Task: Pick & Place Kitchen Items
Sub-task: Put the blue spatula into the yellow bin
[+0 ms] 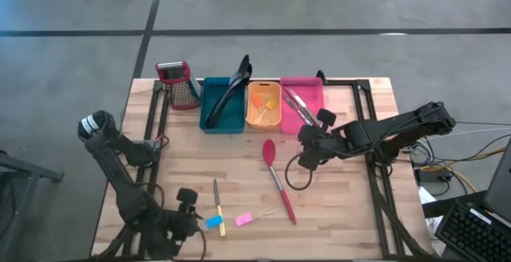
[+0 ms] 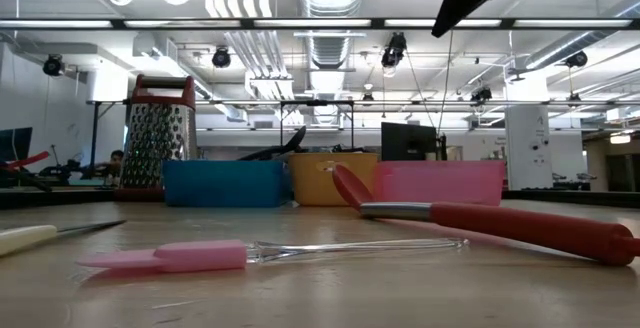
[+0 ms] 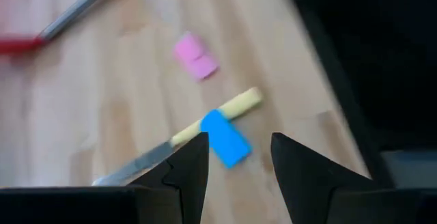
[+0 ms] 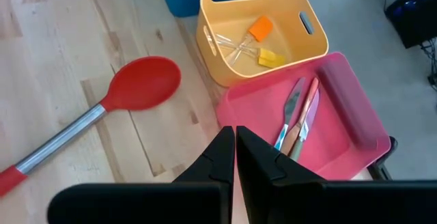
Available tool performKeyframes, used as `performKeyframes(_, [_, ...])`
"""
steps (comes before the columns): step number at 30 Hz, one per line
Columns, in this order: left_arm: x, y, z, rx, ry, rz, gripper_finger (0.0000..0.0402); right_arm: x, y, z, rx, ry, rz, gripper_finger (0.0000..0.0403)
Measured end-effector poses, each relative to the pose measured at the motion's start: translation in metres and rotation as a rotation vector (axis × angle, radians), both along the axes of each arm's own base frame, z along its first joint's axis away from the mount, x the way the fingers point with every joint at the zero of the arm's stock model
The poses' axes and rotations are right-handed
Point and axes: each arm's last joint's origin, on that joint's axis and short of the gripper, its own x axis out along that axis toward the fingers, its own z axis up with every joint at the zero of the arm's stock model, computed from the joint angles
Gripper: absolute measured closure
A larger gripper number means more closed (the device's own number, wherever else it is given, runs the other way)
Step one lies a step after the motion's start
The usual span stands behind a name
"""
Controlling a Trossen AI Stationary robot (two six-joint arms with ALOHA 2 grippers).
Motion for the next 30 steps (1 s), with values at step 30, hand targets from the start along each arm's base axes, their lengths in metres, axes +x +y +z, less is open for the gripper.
performKeyframes(30, [0.066, 0.01, -0.071, -0.153, 0.394, 0.305, 0.0238, 0.0, 0.0, 0.0, 0.046, -0.042, -0.064, 0.0394])
